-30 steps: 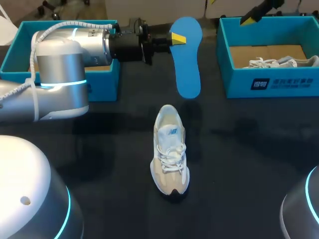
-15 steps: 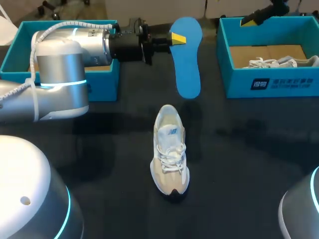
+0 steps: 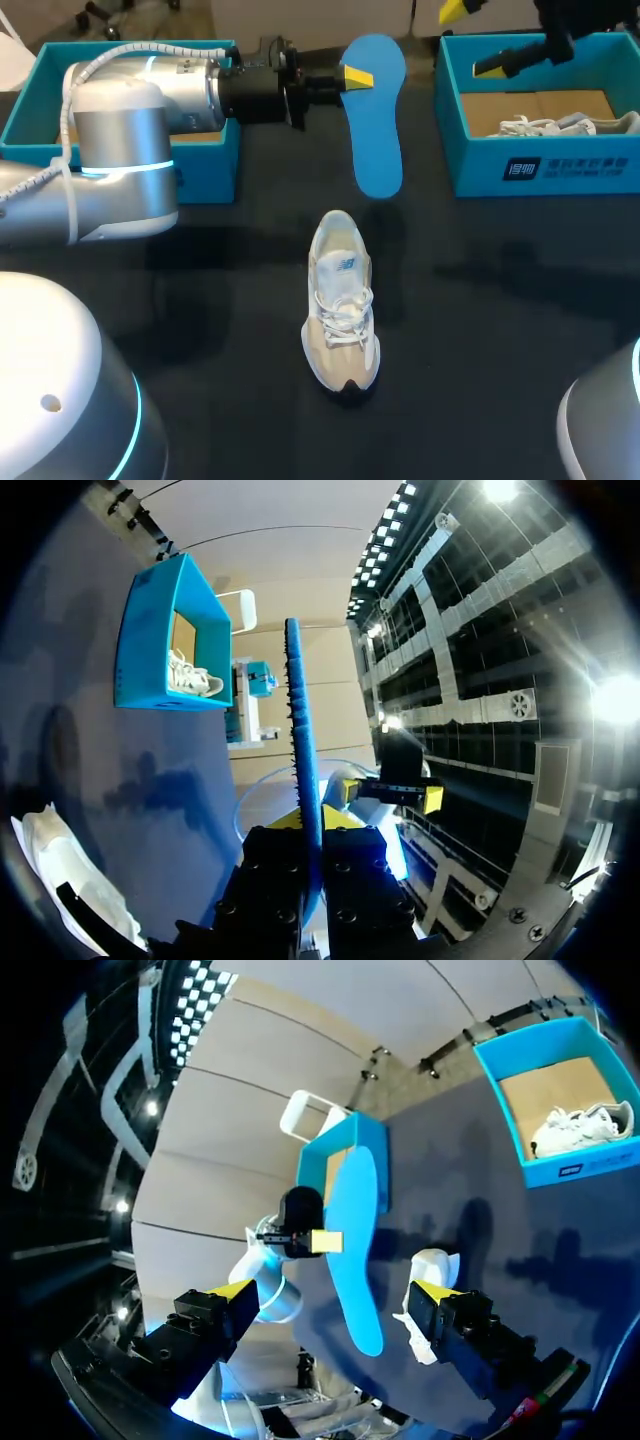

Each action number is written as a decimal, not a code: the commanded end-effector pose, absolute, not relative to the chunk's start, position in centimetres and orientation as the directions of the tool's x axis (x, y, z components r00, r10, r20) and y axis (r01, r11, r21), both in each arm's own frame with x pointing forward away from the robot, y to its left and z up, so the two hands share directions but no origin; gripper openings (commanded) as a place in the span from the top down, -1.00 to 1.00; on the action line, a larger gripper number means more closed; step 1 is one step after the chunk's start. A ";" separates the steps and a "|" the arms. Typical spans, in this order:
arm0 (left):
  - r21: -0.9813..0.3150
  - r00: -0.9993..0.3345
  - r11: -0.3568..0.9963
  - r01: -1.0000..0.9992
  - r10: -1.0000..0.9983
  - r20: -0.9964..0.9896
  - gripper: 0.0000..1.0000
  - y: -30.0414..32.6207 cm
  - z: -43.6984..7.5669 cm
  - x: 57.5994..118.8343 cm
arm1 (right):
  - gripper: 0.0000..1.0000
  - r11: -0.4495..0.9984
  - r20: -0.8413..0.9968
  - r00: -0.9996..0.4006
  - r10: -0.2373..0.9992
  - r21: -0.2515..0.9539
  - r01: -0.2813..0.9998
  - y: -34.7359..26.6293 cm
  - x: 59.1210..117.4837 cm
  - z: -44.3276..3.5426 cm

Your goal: Take the shoe out of the shoebox, open the shoe tongue, remove and reinsert the insole, then place the shoe into the shoebox

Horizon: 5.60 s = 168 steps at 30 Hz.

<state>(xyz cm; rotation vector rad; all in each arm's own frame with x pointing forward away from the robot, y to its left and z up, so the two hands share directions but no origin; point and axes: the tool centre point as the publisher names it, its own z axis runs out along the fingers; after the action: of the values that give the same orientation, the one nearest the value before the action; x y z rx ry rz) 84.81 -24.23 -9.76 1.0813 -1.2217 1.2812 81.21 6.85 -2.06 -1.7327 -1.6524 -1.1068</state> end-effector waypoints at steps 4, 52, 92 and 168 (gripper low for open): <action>-0.083 -0.080 0.031 -0.996 0.084 0.993 1.00 -24.2 -9.8 84.8 | -1.00 -0.133 0.889 -0.094 0.449 0.171 0.976 7.0 80.3 -3.9; -0.083 -0.080 0.031 -0.996 0.084 0.993 1.00 -24.2 -9.8 84.8 | -1.00 -0.164 0.966 -0.111 0.233 0.151 0.975 6.8 80.0 -9.0; -0.989 -0.997 -0.128 0.074 0.016 -0.076 1.00 -20.3 -7.9 84.1 | -1.00 -0.164 0.966 -0.111 0.233 0.151 0.975 6.8 80.0 -9.0; -0.045 -0.051 -0.084 0.996 -0.073 -0.996 1.00 -18.6 -10.5 86.1 | -1.00 -0.138 0.970 -0.122 0.209 0.153 0.979 9.1 80.8 -9.6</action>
<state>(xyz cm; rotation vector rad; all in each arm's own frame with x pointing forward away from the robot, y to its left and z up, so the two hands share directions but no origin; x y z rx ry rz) 86.18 -18.42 -10.44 1.1930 1.1499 -1.3455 79.78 8.12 -9.16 -1.4145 -1.3876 -1.3336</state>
